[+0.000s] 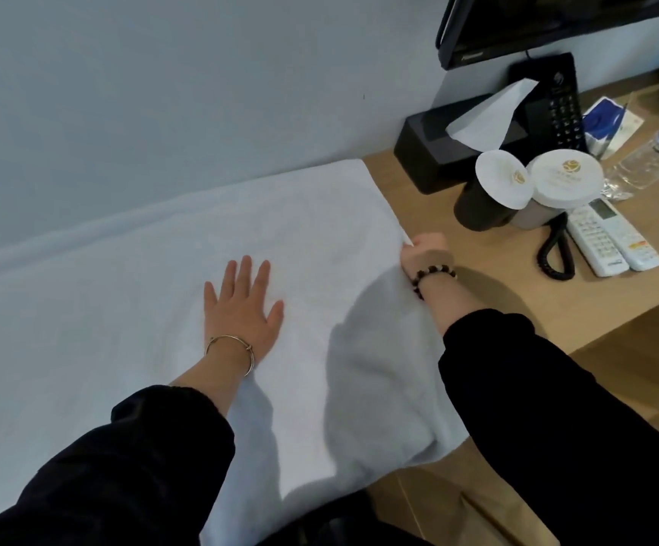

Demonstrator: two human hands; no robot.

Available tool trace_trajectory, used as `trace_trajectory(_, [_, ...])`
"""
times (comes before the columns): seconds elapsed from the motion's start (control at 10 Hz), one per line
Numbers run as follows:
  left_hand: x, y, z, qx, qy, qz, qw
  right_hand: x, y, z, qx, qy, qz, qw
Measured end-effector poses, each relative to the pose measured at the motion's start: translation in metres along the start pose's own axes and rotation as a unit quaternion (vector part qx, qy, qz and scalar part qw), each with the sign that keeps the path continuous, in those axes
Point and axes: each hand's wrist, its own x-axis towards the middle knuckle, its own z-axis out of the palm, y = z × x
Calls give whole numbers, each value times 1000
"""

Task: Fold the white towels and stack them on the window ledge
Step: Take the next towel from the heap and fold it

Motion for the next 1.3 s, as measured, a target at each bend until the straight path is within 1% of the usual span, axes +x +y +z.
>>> trace_trajectory(0.1, [0, 0, 1, 0, 0, -1, 1000, 2, -8, 3, -6, -29, 17, 999])
trace_trajectory(0.2, [0, 0, 1, 9, -4, -3, 1000, 9, -27, 2, 23, -71, 32, 997])
trace_trajectory(0.3, [0, 1, 0, 15, -6, -5, 1000, 15, -38, -2, 103, -109, 57, 987])
trace_trajectory(0.4, [1, 0, 1, 16, -4, -4, 1000, 31, -37, 0, -32, -135, -9, 990])
trace_trajectory(0.5, [1, 0, 2, 9, -3, -3, 1000, 42, -32, -6, -136, -16, -52, 989])
trace_trajectory(0.6, [2, 0, 1, 12, -4, -4, 1000, 47, -28, -6, -130, -2, -67, 989])
trace_trajectory(0.7, [1, 0, 2, 10, -1, -5, 1000, 42, -37, -3, -35, -65, -40, 996])
trace_trajectory(0.8, [1, 1, 1, 9, -1, -5, 1000, 39, -42, 9, -111, -99, -60, 987])
trace_trajectory(0.9, [1, 1, 1, 5, -2, -3, 1000, 31, -42, 21, -196, 14, -104, 975])
trace_trajectory(1.0, [2, 0, 2, 6, 0, -5, 1000, 9, -40, 41, -306, 167, -221, 911])
trace_trajectory(1.1, [2, 0, 2, 2, 2, -3, 1000, -30, -22, 71, -391, 37, -385, 836])
trace_trajectory(1.2, [2, 0, 2, 5, 1, -2, 1000, -41, 11, 67, -403, -73, -405, 818])
trace_trajectory(1.3, [2, 0, 3, -1, 4, -2, 1000, -14, 32, 38, -382, 2, -270, 884])
